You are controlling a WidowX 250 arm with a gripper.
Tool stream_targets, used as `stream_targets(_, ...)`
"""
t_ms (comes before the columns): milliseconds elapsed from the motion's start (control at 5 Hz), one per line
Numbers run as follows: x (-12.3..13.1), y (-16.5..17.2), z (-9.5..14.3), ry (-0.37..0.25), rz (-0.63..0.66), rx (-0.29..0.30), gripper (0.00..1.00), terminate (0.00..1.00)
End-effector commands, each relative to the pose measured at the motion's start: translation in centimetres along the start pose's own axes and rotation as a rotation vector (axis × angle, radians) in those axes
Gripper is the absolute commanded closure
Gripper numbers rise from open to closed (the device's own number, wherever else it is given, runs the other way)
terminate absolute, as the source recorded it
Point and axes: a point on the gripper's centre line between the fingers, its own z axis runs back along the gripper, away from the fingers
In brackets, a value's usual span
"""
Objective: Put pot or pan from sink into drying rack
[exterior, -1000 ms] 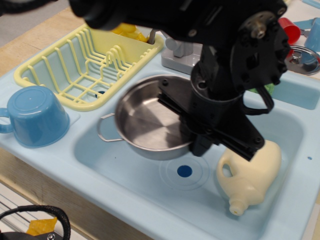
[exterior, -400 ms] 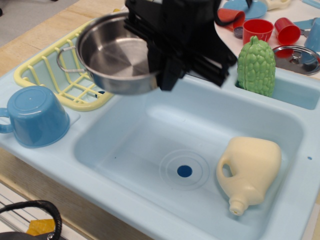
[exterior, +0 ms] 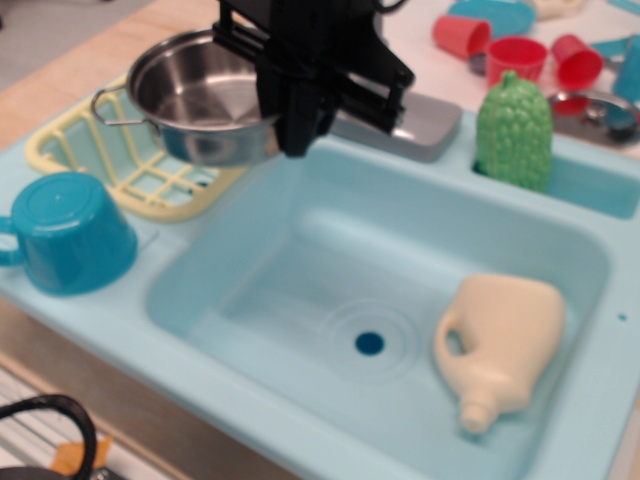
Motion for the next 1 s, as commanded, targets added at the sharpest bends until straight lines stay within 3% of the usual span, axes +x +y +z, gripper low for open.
stream_targets(0, -0.1, 2.8, -1.1, -0.04, 0.036, -0.014, 1.0, 0.0)
stream_targets(400, 1.7, 6.9, -2.9, -0.043, 0.005, -0.044, 1.0, 0.0)
stream_targets(600, 2.2, 8.2, -3.3, -0.072, -0.019, -0.056, 0.0, 0.0)
stream_targets(800, 2.6, 8.2, -3.9, -0.074, -0.072, -0.119, 0.0, 1.0)
